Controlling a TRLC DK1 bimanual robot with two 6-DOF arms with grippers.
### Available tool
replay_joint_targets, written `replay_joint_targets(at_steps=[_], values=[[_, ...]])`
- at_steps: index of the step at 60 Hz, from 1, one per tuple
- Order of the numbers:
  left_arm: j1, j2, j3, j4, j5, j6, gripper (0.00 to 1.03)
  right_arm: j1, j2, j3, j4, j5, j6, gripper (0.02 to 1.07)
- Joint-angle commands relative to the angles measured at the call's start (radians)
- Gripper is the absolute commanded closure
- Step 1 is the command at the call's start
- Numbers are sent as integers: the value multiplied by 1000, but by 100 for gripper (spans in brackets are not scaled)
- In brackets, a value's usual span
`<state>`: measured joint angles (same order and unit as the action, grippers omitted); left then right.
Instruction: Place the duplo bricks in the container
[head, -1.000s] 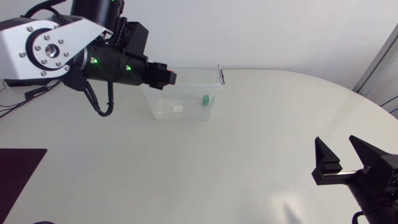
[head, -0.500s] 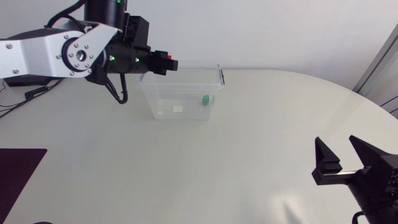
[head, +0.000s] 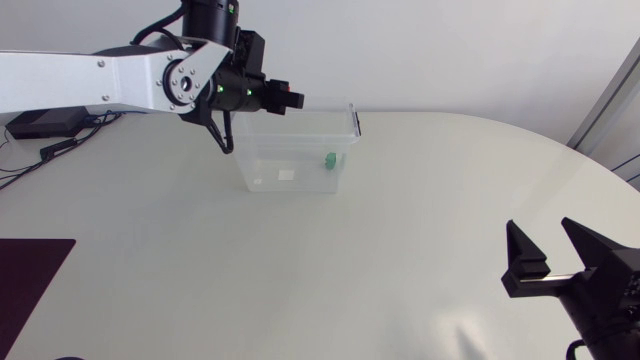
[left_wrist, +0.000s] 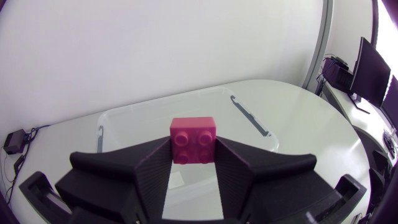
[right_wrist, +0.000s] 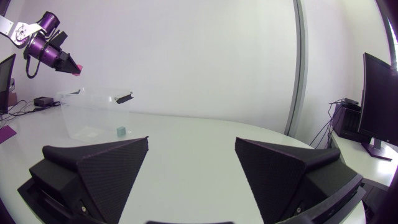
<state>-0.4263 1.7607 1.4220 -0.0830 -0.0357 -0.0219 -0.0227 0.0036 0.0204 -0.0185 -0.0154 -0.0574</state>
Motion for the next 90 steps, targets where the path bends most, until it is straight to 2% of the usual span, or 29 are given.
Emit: replay_joint_targets(at_steps=[1, 32, 34, 37, 38, 39, 40, 42, 72, 80, 90], values=[[4, 49, 54, 11, -7, 13, 78, -10, -8, -20, 12, -4, -21, 6], [11, 220, 212, 0, -35, 0, 77, -10, -8, -20, 12, -4, -21, 6], [11, 226, 219, -9, -35, 0, 73, -10, -8, -20, 12, -4, -21, 6], [12, 244, 247, -37, -49, 0, 40, -10, -8, -20, 12, -4, -21, 6], [12, 246, 249, -38, -50, 0, 37, -10, -8, -20, 12, -4, -21, 6], [14, 253, 256, -40, -64, 0, 18, -10, -8, -20, 12, -4, -21, 6], [15, 258, 261, -40, -69, 0, 10, -10, -8, -20, 12, -4, -21, 6], [20, 266, 267, -40, -69, -1, 4, -10, -8, -20, 12, -4, -21, 6], [54, 230, 265, -57, -70, -7, 4, -10, -8, -20, 12, -4, -21, 6], [69, 152, 206, -49, -70, -6, 4, -10, -8, -20, 12, -4, -21, 6], [93, -7, 48, -12, -69, -1, 4, -10, -8, -20, 12, -4, -21, 6]])
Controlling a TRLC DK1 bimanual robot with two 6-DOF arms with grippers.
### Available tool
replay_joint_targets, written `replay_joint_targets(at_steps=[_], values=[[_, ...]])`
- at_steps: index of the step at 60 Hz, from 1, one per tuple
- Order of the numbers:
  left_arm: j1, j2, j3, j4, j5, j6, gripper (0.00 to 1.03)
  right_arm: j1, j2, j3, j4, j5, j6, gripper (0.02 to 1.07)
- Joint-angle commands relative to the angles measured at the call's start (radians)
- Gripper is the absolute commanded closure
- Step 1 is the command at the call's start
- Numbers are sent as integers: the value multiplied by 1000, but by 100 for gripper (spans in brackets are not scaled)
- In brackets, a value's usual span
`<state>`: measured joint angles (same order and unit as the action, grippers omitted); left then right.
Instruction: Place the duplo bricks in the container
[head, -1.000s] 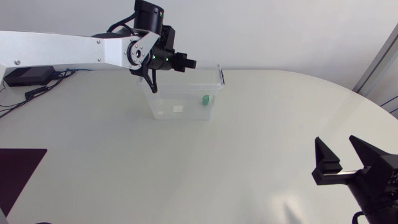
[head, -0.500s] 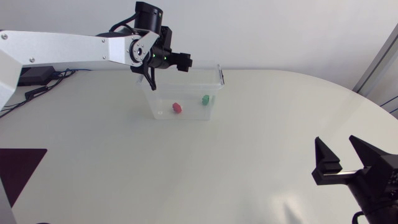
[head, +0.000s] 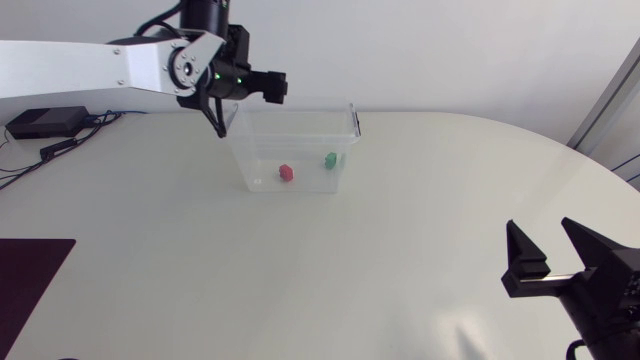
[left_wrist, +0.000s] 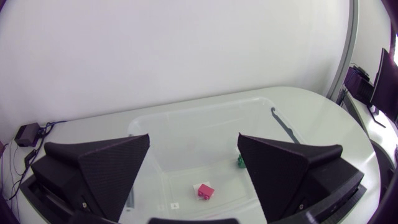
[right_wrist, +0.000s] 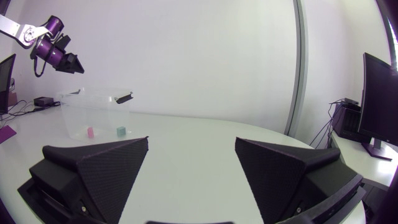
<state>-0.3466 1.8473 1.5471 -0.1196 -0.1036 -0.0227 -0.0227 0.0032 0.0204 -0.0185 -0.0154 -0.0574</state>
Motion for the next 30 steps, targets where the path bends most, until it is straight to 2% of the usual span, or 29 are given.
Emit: replay_joint_targets(at_steps=[1, 16, 21, 30], values=[[15, -103, -87, 28, -1, 0, 4, -10, -8, -20, 12, -4, -22, 6], [43, -283, -278, 67, 8, -2, 4, -10, -8, -20, 12, -4, -21, 6], [51, -382, -383, 121, 8, -5, 4, -10, -8, -20, 12, -4, -21, 6], [74, -533, -519, 158, 8, -2, 4, -10, -8, -20, 12, -4, -21, 6]])
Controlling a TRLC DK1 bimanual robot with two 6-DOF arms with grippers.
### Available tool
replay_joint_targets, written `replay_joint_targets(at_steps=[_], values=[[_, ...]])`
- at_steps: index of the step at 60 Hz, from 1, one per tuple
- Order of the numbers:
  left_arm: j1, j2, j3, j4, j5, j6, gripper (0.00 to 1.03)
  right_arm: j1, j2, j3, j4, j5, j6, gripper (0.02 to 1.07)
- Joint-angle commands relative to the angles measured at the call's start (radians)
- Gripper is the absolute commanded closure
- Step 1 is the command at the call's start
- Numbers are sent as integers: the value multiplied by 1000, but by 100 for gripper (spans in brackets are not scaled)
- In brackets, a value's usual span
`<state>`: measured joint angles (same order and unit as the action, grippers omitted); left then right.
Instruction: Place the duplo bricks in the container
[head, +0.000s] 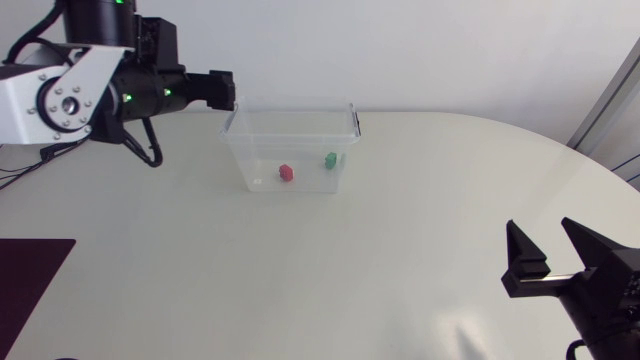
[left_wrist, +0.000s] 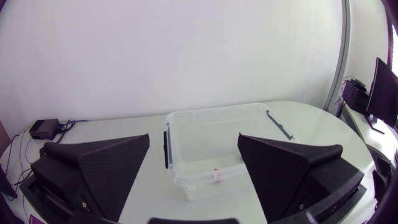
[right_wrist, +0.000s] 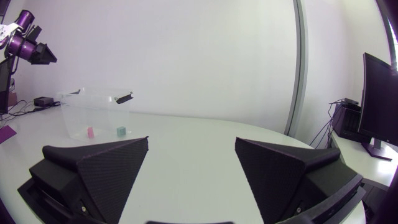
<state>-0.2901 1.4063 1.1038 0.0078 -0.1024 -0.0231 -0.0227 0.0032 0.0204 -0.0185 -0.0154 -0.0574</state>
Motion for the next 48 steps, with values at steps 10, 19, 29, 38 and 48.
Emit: replay_joint_targets(at_steps=[10, 19, 29, 38, 48], values=[[29, -262, -274, 135, 7, 58, 4, -10, -8, -20, 12, -4, -21, 6], [51, -423, -407, 164, 9, 52, 4, -10, -8, -20, 12, -4, -21, 6], [58, -596, -541, 167, 7, 43, 4, -10, -8, -20, 12, -4, -21, 6], [57, -808, -683, 166, 7, 49, 4, -10, -8, -20, 12, -4, -21, 6], [82, -968, -777, 116, 18, 53, 4, -6, -7, -20, 13, -2, -12, 6]])
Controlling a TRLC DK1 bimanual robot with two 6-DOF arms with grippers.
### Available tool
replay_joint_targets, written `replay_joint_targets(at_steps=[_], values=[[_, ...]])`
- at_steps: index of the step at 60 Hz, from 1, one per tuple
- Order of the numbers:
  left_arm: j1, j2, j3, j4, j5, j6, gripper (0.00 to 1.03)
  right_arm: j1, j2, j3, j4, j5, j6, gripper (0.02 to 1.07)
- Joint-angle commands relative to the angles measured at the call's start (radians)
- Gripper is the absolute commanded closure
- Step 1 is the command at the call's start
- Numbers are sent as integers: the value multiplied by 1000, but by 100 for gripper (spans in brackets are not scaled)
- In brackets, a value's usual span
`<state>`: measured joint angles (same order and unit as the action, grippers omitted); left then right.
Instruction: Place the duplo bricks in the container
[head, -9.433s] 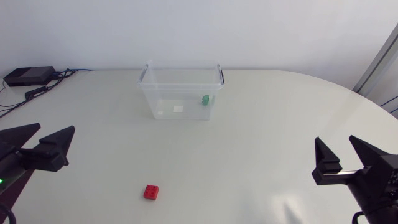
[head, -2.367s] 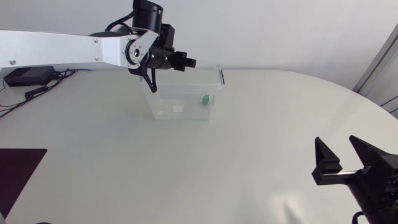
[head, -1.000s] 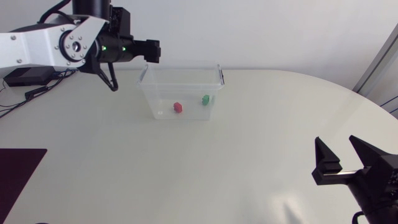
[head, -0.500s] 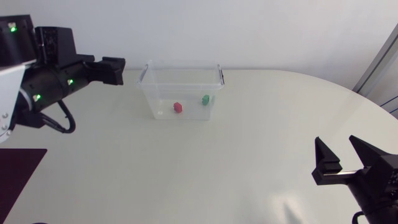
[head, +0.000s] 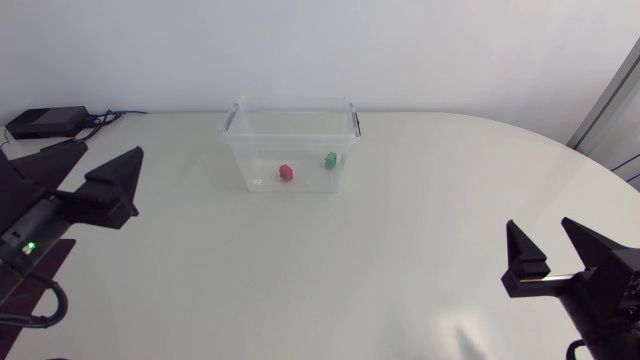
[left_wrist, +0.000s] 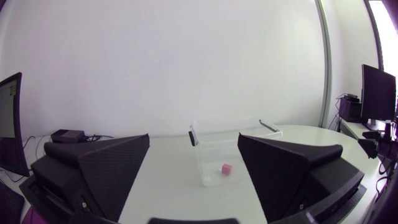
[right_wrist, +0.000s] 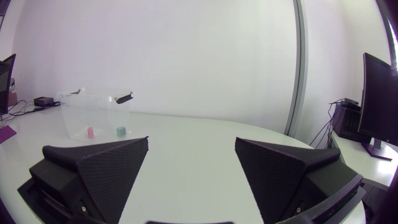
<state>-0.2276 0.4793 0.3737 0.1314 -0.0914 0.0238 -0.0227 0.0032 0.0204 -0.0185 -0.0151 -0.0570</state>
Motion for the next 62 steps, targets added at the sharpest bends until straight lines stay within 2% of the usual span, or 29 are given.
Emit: replay_joint_targets(at_steps=[1, 48, 62], values=[[24, -49, -53, -10, 9, 5, 4, -5, -7, -20, 13, -2, -11, 6], [225, -473, -369, -130, 90, -23, 4, 22, -3, -20, 18, 15, 56, 6], [228, -479, -374, -131, 91, -24, 4, 23, -3, -20, 19, 15, 57, 6]])
